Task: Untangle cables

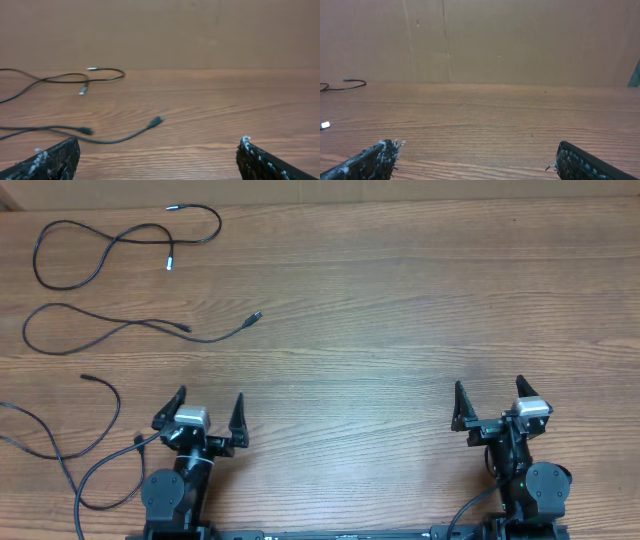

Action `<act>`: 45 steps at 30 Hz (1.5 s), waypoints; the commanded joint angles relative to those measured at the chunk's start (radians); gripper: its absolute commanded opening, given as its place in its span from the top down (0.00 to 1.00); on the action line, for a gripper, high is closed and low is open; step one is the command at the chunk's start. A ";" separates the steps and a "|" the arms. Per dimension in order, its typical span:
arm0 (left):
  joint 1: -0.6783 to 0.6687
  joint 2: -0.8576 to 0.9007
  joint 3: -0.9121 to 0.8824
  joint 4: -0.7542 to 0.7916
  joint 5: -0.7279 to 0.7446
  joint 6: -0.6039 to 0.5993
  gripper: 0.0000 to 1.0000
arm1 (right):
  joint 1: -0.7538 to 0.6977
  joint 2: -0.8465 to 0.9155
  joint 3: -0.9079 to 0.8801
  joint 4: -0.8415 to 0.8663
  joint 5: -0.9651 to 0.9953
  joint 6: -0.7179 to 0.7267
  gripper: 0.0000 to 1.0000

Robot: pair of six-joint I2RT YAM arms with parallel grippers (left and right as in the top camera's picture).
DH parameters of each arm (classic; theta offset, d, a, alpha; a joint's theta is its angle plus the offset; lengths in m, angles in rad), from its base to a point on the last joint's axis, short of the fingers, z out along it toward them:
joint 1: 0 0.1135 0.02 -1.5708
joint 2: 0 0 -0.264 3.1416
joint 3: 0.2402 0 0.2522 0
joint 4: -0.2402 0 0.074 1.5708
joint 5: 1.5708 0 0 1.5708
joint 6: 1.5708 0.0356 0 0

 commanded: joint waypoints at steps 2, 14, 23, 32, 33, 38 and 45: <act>0.006 -0.013 -0.010 -0.003 -0.127 0.051 0.00 | -0.004 -0.012 -0.010 0.004 0.009 0.003 0.00; 0.006 -0.013 -0.010 -0.003 -0.167 0.016 0.00 | -0.004 -0.012 -0.010 0.004 0.009 0.003 0.00; 0.006 -0.013 -0.010 -0.003 -0.149 0.008 0.00 | -0.004 -0.012 -0.010 0.004 0.009 0.003 0.00; 0.006 -0.012 -0.010 -0.002 -0.140 0.017 0.00 | -0.004 -0.012 -0.010 0.004 0.009 0.003 0.00; 0.006 -0.012 -0.010 -0.002 -0.140 0.017 0.01 | -0.004 -0.012 -0.010 0.004 0.009 0.003 0.00; 0.006 -0.012 -0.010 -0.002 -0.140 0.017 0.00 | -0.004 -0.012 -0.010 0.004 0.009 0.003 0.00; 0.006 -0.012 -0.010 -0.002 -0.140 0.017 0.01 | -0.004 -0.012 -0.010 0.004 0.009 0.003 0.00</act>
